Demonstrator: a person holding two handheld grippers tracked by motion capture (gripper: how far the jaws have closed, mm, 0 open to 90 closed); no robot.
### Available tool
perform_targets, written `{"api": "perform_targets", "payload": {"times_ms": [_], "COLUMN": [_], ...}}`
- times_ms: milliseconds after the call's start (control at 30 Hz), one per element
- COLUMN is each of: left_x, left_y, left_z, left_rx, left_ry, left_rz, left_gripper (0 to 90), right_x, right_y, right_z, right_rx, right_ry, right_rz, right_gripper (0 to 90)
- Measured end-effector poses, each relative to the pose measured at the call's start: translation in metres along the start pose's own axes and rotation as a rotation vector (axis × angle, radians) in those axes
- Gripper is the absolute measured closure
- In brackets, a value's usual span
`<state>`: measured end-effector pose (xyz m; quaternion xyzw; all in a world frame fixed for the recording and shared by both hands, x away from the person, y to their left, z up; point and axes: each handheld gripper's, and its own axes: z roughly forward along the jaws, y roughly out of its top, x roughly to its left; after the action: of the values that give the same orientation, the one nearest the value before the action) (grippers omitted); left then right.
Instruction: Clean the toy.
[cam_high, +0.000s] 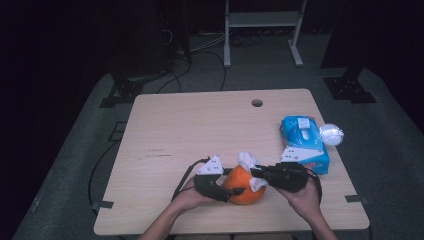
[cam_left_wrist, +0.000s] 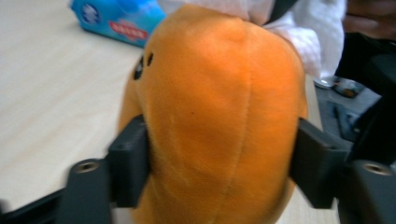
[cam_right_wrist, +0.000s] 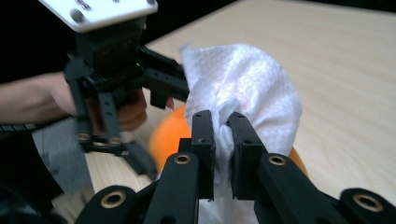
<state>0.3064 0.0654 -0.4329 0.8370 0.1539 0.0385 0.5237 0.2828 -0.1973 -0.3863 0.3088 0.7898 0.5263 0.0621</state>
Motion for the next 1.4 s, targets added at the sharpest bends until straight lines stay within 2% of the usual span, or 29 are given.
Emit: {"api": "perform_targets", "payload": {"times_ms": [67,100,133,233,267,300,333,367,400,433,467,500,567,633,667,700,833,867,900,933,967,1067,1100,1133,1233,1267,1300,1333,1400], "left_x": [-0.005,-0.005,-0.009,-0.011,-0.010,-0.010,-0.007,-0.006,-0.004,-0.004,-0.007,-0.007,-0.008,-0.007,-0.006,-0.006,-0.013,-0.016,-0.016,-0.018,-0.019,-0.013,-0.013,-0.008,-0.005,-0.006,-0.006,-0.009,-0.011], "left_y": [0.005,0.005,0.009,0.011,0.012,0.012,0.012,0.011,0.009,0.009,0.007,0.007,0.009,0.010,0.010,0.010,0.010,0.010,0.010,0.011,0.015,0.018,0.018,0.015,0.011,0.007,0.007,0.009,0.010], "left_z": [-0.002,-0.002,-0.002,-0.004,-0.008,-0.008,-0.011,-0.013,-0.012,-0.012,-0.007,-0.007,-0.006,-0.008,-0.010,-0.010,-0.004,-0.002,-0.002,-0.002,-0.004,-0.009,-0.009,-0.009,-0.006,-0.004,-0.004,-0.004,-0.005], "left_rx": [0.003,0.003,0.005,0.011,0.015,0.015,0.024,0.027,0.033,0.033,0.053,0.053,0.068,0.053,0.024,0.013,0.030,0.042,0.042,0.036,0.023,-0.025,-0.025,-0.030,0.004,0.034,0.034,0.068,0.075], "left_ry": [0.055,0.055,0.082,0.102,0.144,0.144,0.171,0.182,0.194,0.194,0.186,0.186,0.151,0.134,0.131,0.125,0.111,0.066,0.066,0.029,0.019,0.067,0.067,0.094,0.078,0.043,0.043,-0.001,-0.015], "left_rz": [0.054,0.054,0.080,0.095,0.100,0.100,0.105,0.102,0.084,0.084,0.081,0.081,0.082,0.070,0.058,0.049,0.065,0.086,0.086,0.082,0.075,0.046,0.046,0.019,-0.004,-0.011,-0.011,0.000,0.011], "left_gripper": [35.9,36.4,37.0,38.2,38.2,38.4,38.4,38.4,38.2,37.4,35.4,33.4,29.3,27.7,27.7,27.7,29.7,30.0,30.5,30.5,30.2,25.1,24.2,23.9,26.8,27.2,27.2,27.1,27.0], "right_x": [0.007,0.007,0.020,0.025,0.019,0.019,0.015,0.005,-0.008,-0.008,-0.016,-0.017,-0.019,-0.020,-0.021,-0.024,-0.023,-0.020,-0.019,-0.019,-0.018,-0.019,-0.019,-0.018,-0.017,-0.017,-0.018,-0.018,-0.019], "right_y": [0.006,0.006,0.013,0.016,0.016,0.016,0.016,0.013,0.007,0.007,0.000,-0.002,-0.004,-0.005,-0.006,-0.011,-0.012,-0.008,-0.006,-0.006,-0.005,-0.011,-0.011,-0.013,-0.012,-0.012,-0.012,-0.013,-0.014], "right_z": [0.000,0.000,0.007,0.014,0.016,0.016,0.015,0.013,0.012,0.012,0.016,0.017,0.017,0.015,0.014,0.009,0.002,-0.003,-0.004,-0.004,0.000,0.007,0.007,0.009,0.009,0.008,0.006,0.004,0.002], "right_rx": [-0.024,-0.024,-0.021,-0.002,-0.003,-0.003,-0.002,-0.003,-0.009,-0.009,-0.002,0.005,0.019,0.029,0.037,0.051,0.049,0.023,0.014,0.014,0.033,0.061,0.061,0.083,0.091,0.090,0.088,0.088,0.088], "right_ry": [0.031,0.031,0.051,0.039,0.018,0.018,0.000,-0.035,-0.028,-0.028,-0.009,-0.007,-0.009,-0.009,-0.017,-0.020,-0.043,-0.054,-0.048,-0.048,-0.041,-0.008,-0.008,0.017,0.025,0.024,0.020,0.011,0.003], "right_rz": [-0.009,-0.009,-0.047,-0.078,-0.064,-0.064,-0.058,-0.026,0.045,0.045,0.083,0.085,0.086,0.088,0.086,0.108,0.110,0.105,0.105,0.105,0.099,0.108,0.108,0.103,0.094,0.096,0.098,0.096,0.103], "right_gripper": [81.5,81.5,81.6,81.6,81.6,81.6,81.6,81.5,81.5,81.5,81.5,81.4,81.4,81.3,81.2,81.1,81.1,81.1,81.1,81.1,81.0,81.1,81.1,80.9,80.7,80.6,80.5,80.5,80.4]}}
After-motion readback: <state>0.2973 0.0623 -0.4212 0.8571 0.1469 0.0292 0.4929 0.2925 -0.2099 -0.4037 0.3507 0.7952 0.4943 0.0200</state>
